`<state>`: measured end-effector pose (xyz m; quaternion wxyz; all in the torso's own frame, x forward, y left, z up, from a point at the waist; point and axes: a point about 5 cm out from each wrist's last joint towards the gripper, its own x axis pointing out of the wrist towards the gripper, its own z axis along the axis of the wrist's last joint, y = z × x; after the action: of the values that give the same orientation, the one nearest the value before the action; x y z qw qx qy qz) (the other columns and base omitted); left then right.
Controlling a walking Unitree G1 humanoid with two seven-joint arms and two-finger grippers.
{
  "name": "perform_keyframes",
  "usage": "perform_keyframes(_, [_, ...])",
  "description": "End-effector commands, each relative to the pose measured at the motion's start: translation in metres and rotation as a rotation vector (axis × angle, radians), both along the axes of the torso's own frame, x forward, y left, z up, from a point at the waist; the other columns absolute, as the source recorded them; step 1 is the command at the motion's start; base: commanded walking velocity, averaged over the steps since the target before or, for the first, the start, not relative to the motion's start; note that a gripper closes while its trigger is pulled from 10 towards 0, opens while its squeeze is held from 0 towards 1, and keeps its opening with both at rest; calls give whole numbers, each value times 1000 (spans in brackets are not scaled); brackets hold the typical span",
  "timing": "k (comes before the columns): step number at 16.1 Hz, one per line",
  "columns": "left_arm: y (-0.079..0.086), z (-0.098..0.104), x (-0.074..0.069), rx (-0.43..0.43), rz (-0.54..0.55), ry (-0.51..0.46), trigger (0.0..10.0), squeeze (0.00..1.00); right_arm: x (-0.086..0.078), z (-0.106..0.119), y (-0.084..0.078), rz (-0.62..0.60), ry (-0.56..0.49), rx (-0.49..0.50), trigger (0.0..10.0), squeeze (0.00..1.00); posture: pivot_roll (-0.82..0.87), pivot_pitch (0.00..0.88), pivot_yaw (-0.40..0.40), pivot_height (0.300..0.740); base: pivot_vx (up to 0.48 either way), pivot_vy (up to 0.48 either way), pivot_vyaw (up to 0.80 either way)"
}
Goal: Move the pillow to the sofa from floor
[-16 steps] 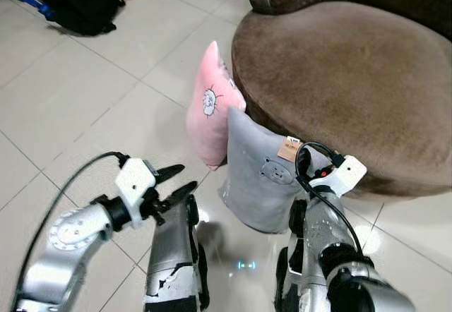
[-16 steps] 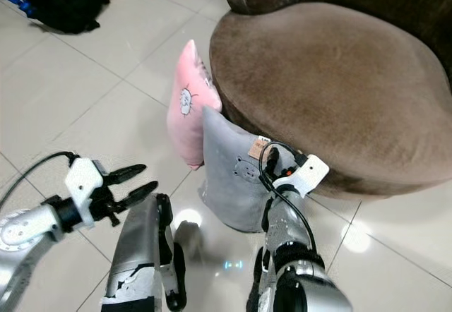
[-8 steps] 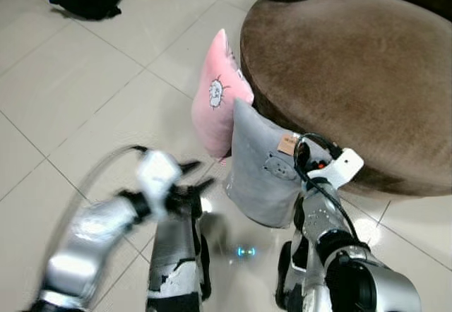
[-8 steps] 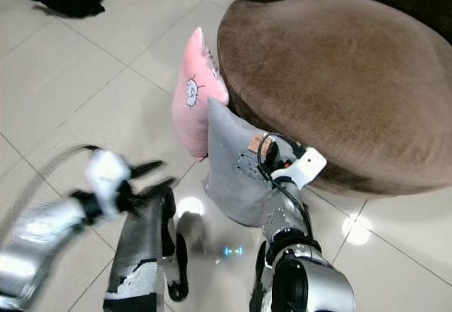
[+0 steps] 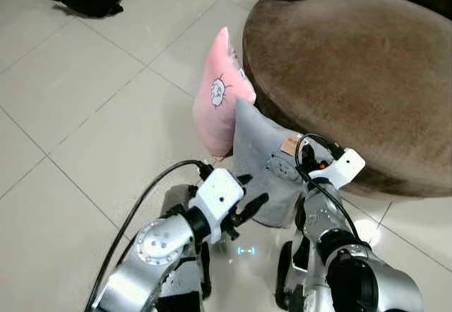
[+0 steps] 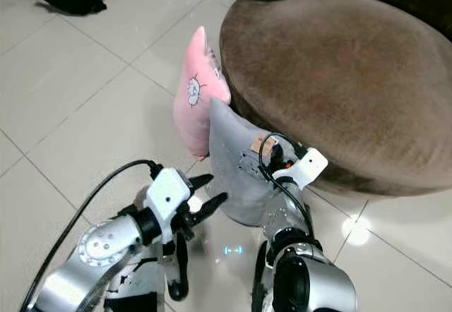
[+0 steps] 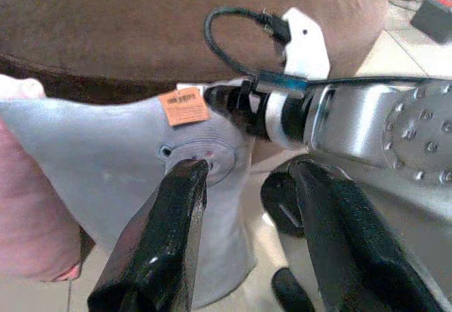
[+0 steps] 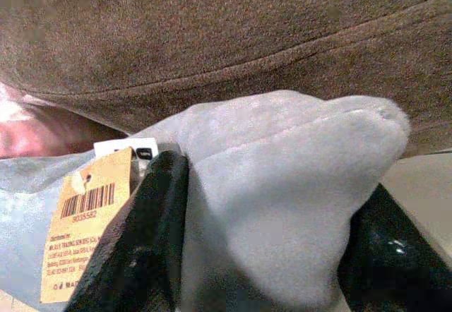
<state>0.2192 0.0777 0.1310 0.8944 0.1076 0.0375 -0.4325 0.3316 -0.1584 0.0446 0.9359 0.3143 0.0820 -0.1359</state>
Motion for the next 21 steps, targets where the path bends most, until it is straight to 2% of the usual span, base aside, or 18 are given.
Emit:
perform_keyframes(1, [18, 0, 3, 12, 31, 12, 10000, 0, -5, -8, 2, 1, 30, 16, 0, 0, 438, 329, 79, 520, 0, 0, 0])
perform_keyframes(2, [23, 1, 6, 15, 38, 13, 10000, 0, -5, -8, 2, 3, 28, 16, 0, 0, 436, 326, 77, 520, 0, 0, 0])
perform_keyframes(5, [26, -1, 11, 21, 57, 14, 10000, 0, -5, -7, 3, 10, 22, 17, 0, 0, 415, 320, 67, 520, 0, 0, 0])
perform_keyframes(7, [38, -6, 22, 50, 186, -5, 10000, 0, -5, -7, 6, 34, 7, 11, 0, 0, 379, 294, 43, 520, 0, 0, 0])
perform_keyframes(8, [46, -10, 32, 20, 262, -11, 10000, 0, -5, -6, 6, 66, -6, -3, 0, 0, 350, 274, 26, 520, 0, 0, 0])
perform_keyframes(11, [37, -19, 38, -1, 234, 2, 10000, 0, -9, -11, 5, 95, -5, -18, 0, 0, 296, 243, -4, 520, 0, 0, 0])
perform_keyframes(15, [23, -28, 35, -25, 194, 17, 10000, 0, -15, -17, 10, 146, -14, -17, 0, 0, 260, 229, 6, 520, 0, 0, 0])
perform_keyframes(18, [18, -33, 32, -31, 177, 24, 10000, 0, -20, -21, 15, 170, -17, -11, 0, 0, 248, 231, 16, 520, 0, 0, 0])
perform_keyframes(21, [11, -32, 32, -48, 158, 22, 10000, 0, -15, -8, 26, 233, -129, 35, 0, 0, 231, 221, 10, 520, 0, 0, 0])
